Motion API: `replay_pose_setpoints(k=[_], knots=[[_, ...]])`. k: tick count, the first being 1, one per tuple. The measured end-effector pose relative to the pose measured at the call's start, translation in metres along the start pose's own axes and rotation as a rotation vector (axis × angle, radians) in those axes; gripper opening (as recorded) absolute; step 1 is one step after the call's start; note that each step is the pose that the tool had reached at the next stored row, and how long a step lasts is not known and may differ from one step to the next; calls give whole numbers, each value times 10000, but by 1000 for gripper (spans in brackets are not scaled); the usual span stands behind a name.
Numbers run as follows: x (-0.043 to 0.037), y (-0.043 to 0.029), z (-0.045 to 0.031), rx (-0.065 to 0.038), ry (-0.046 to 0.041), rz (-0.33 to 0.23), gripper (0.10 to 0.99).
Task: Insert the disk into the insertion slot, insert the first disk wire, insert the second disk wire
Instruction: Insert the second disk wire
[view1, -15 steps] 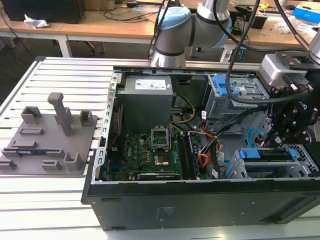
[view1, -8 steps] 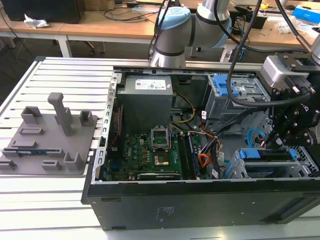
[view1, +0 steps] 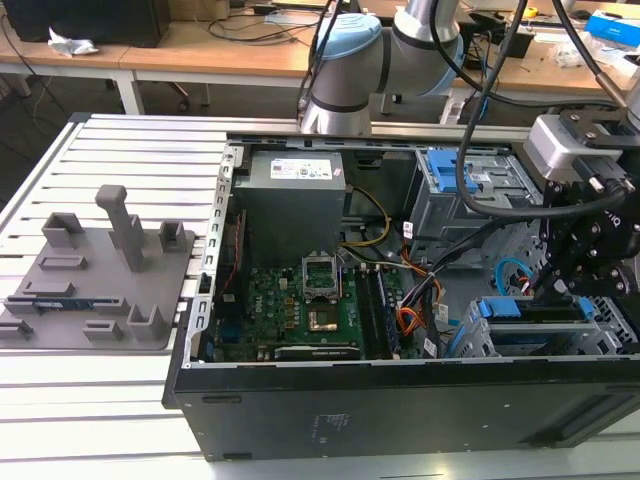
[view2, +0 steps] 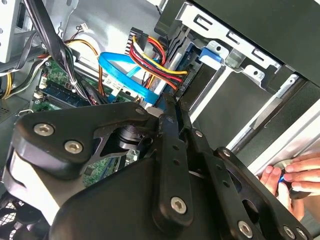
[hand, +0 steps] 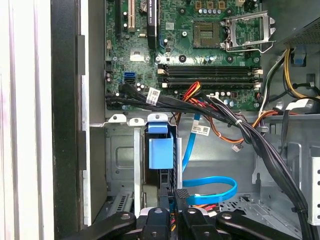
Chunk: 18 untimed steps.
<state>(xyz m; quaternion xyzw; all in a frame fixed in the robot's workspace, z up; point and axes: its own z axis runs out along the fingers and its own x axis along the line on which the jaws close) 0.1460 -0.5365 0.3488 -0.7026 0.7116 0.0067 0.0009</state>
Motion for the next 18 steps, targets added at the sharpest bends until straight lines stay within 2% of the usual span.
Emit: replay_pose_setpoints(k=[18], knots=[[2,-19,67,-21,-39,0,165]])
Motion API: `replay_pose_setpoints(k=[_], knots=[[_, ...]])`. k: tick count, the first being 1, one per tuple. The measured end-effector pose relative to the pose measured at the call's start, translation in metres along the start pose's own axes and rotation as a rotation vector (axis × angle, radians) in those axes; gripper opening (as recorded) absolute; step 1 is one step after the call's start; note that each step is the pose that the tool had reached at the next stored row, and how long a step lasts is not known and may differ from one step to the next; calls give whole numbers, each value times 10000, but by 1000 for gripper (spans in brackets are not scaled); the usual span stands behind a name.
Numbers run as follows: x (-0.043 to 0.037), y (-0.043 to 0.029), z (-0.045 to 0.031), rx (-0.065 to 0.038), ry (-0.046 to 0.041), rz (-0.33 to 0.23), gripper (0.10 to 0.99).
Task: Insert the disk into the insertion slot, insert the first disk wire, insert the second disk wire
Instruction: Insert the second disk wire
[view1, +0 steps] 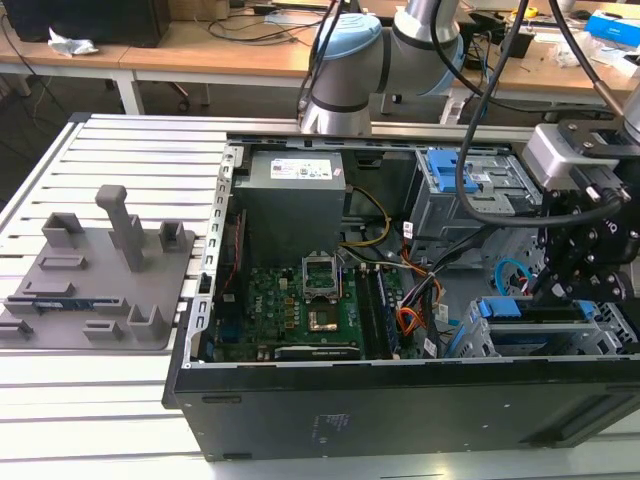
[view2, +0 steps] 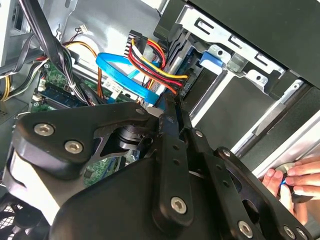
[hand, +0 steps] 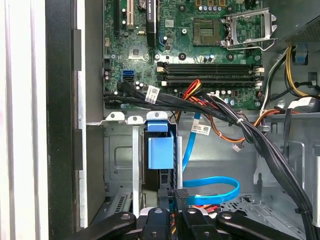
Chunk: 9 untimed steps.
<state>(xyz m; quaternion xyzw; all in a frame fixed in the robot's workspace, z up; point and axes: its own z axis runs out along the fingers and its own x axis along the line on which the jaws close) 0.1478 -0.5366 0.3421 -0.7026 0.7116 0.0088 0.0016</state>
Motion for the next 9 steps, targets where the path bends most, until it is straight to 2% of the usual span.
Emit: replay_pose_setpoints(k=[9], knots=[[16,-1,42,-5,-44,0,165]])
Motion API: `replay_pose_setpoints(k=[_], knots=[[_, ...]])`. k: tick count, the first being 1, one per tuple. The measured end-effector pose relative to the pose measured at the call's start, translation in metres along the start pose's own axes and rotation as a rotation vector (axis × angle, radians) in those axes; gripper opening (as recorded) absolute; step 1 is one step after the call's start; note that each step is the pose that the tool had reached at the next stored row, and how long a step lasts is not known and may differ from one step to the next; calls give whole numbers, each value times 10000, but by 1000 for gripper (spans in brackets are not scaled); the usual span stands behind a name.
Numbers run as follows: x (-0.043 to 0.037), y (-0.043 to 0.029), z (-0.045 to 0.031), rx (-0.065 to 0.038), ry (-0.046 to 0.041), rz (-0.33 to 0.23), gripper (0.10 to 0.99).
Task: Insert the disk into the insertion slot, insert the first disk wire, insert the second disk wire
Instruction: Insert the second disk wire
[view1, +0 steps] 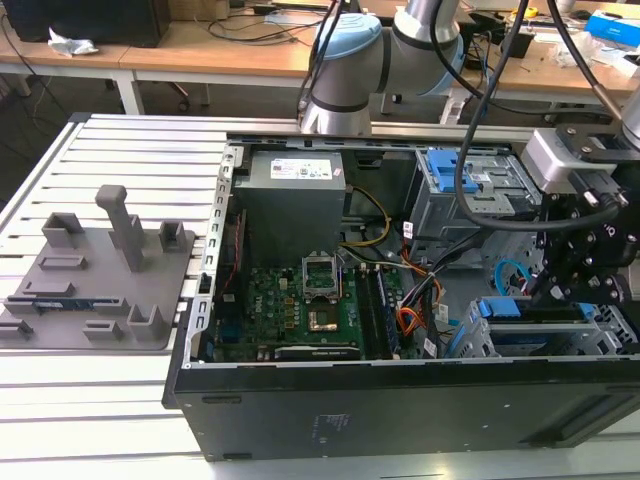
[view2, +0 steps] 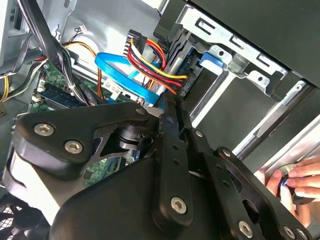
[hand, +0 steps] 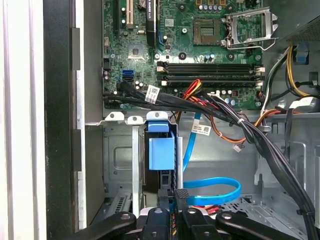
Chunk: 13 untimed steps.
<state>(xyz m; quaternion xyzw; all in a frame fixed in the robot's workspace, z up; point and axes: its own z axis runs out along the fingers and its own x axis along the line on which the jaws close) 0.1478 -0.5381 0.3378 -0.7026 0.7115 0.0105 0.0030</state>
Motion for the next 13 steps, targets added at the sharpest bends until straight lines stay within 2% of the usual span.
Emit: replay_pose_setpoints(k=[2,3,4,5,6,7,9,13], knots=[[3,-1,15,1,-10,-1,176],[3,0,20,0,-17,-1,235],[4,3,20,0,-16,0,235],[3,5,16,0,-9,-1,294],[3,6,6,1,-7,-2,416],[0,8,-37,0,-9,0,416],[-12,10,-144,0,4,0,541],[-38,12,-382,1,53,1,541]])
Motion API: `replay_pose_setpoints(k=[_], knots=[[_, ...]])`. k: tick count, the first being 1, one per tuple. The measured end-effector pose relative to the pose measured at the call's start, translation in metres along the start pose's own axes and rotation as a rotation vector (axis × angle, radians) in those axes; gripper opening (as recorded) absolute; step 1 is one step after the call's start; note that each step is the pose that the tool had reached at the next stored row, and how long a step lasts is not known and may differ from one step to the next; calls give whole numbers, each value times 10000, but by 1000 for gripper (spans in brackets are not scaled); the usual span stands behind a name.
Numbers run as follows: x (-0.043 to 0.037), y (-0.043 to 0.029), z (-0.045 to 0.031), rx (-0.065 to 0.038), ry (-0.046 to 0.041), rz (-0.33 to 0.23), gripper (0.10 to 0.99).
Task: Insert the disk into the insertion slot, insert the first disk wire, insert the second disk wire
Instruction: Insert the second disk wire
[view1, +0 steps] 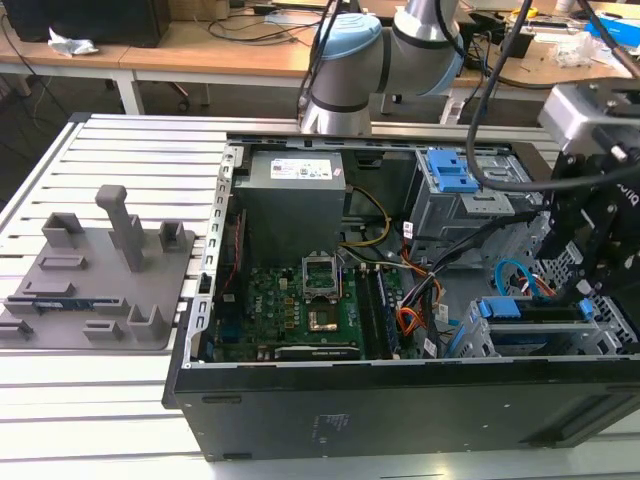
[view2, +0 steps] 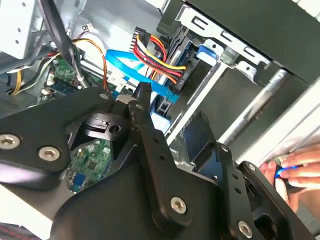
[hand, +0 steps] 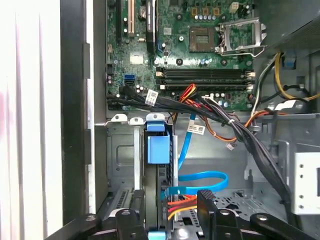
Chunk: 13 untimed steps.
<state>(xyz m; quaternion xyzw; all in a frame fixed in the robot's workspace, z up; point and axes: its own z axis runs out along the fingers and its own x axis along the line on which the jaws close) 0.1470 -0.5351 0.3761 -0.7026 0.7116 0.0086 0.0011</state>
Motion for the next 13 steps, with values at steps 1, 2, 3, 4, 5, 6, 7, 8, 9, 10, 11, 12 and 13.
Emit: replay_pose_setpoints(k=[1,2,3,4,5,6,7,8,9,10,11,12,13], knots=[[-3,0,-44,0,9,0,541],[-5,1,-93,0,17,0,541],[-7,1,-135,0,24,0,541],[-9,2,-193,1,37,0,541],[-13,2,-199,1,62,0,541],[-20,3,-204,5,112,-2,541],[-20,3,-203,7,115,-1,525],[-19,4,-203,7,115,0,459],[-19,4,-203,7,115,1,396],[-20,4,-203,7,115,0,333],[-20,4,-203,7,116,0,275],[-20,5,-204,7,116,1,216],[-20,5,-203,7,117,0,106]])
